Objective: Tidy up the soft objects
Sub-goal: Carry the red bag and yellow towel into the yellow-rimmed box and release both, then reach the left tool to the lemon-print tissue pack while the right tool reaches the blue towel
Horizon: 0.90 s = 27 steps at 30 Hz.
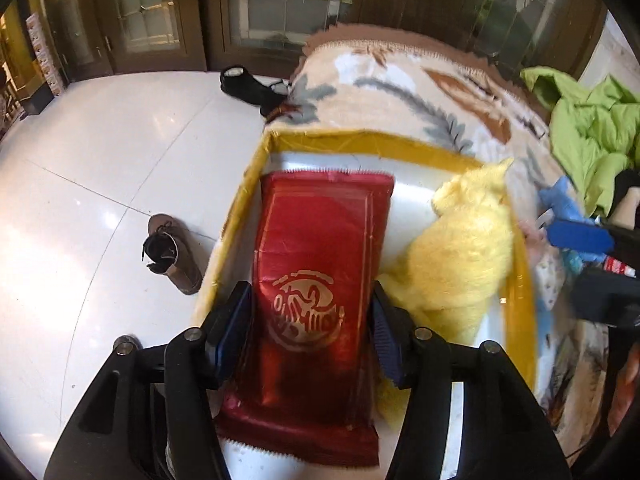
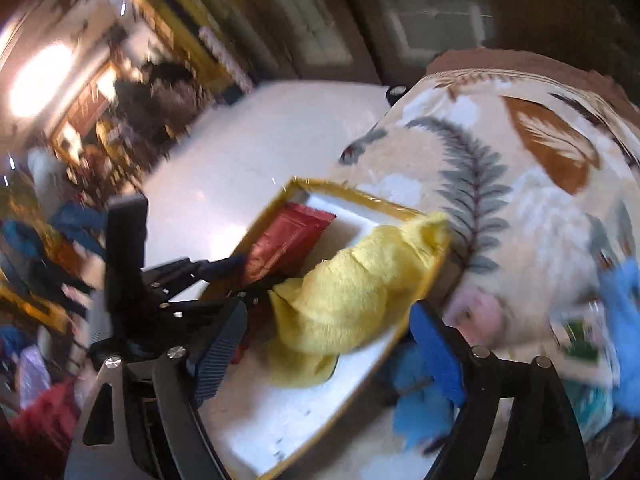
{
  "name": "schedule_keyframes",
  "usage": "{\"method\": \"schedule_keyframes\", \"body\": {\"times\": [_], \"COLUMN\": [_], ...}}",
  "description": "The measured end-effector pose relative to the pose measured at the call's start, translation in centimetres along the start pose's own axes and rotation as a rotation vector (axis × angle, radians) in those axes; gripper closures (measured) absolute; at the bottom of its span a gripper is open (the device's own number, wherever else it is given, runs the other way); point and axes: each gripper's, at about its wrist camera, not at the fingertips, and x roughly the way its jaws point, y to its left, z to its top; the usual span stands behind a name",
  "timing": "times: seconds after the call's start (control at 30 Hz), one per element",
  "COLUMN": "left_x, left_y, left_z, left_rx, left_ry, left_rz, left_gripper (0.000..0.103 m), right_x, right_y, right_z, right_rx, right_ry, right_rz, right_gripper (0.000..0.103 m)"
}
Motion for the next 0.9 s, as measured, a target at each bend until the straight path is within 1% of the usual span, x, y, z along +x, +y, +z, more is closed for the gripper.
{"method": "schedule_keyframes", "body": {"times": [0.07, 0.13, 0.23, 0.33, 0.47, 0.53, 0.63, 0.7, 0.73, 0.77, 0.83, 0.9], "left_x": [-1.1, -3.0, -5.7, -7.4, -8.7, -8.8, -8.6, -8.5, -8.4, -8.2, -7.6, -7.0], "left_y": [-0.2, -0.3, -0.2, -0.6, -3.0, -5.2, -8.6, -10.2, -10.8, -11.4, -12.6, -13.1], "left_z": [0.2, 0.2, 0.1, -0.3, -1.3, -1.6, -1.8, -2.4, -2.7, -3.1, -3.8, -4.2], "left_rx": [0.009, 0.014, -0.021, -0.043, -0.044, -0.027, -0.010, -0.010, -0.016, -0.015, 0.001, -0.009], "left_ry": [-0.052, -0.107, -0.172, -0.192, -0.175, -0.155, -0.109, -0.088, -0.081, -0.069, -0.046, -0.031], "left_rz": [0.009, 0.021, -0.002, -0.020, -0.083, -0.130, -0.184, -0.248, -0.276, -0.294, -0.299, -0.299], "left_gripper": [0.036, 0.032, 0.030, 0.028, 0.028, 0.028, 0.028, 0.028, 0.028, 0.028, 0.028, 0.028], "right_x": [-1.8, -3.5, -5.8, -8.1, -9.9, -10.8, -12.4, -13.6, -14.1, -14.5, -14.9, -15.1], "right_y": [-0.9, -1.9, -2.3, -3.7, -5.4, -5.8, -5.8, -5.5, -5.6, -5.9, -6.7, -7.7], "right_z": [-1.0, -2.4, -4.3, -6.5, -8.2, -8.4, -8.8, -9.4, -9.8, -10.3, -11.2, -12.3], "right_rx": [0.043, 0.072, 0.076, 0.114, 0.171, 0.191, 0.175, 0.157, 0.161, 0.176, 0.210, 0.249], "right_ry": [-0.031, -0.047, -0.072, -0.104, -0.130, -0.140, -0.179, -0.207, -0.217, -0.226, -0.237, -0.244], "right_rz": [0.018, 0.024, 0.029, 0.049, 0.033, 0.025, 0.010, -0.018, -0.036, -0.037, -0.006, 0.000], "right_gripper": [0.013, 0.013, 0.013, 0.012, 0.012, 0.012, 0.012, 0.007, 0.002, 0.001, 0.001, 0.001]}}
